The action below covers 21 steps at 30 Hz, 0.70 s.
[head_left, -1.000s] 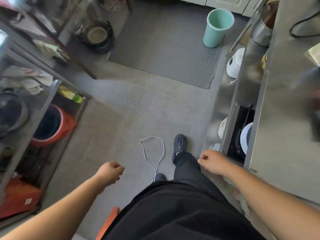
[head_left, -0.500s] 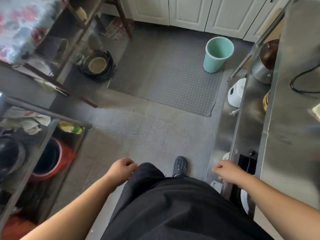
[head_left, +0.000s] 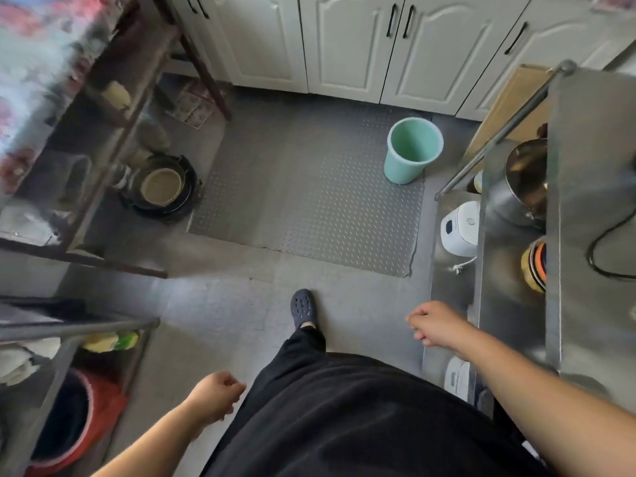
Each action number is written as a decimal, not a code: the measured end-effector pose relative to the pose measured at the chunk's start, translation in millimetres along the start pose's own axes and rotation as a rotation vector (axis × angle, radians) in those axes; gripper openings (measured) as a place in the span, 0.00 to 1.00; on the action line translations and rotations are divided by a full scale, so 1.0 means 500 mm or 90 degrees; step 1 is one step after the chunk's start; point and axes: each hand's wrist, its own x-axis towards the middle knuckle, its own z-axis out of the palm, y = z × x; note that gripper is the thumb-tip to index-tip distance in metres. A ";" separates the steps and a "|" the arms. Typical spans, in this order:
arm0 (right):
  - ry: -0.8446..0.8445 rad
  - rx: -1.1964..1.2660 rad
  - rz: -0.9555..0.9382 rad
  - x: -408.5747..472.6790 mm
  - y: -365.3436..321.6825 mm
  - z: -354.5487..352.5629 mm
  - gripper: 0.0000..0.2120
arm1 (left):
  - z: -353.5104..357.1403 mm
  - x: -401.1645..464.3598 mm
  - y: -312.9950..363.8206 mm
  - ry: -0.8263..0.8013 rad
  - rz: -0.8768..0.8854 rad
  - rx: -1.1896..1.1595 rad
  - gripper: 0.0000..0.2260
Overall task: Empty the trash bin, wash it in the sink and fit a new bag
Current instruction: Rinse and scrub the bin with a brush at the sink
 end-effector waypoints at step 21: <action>-0.001 0.017 0.176 0.137 -0.099 -0.171 0.11 | -0.336 0.310 0.839 -0.022 0.181 0.080 0.07</action>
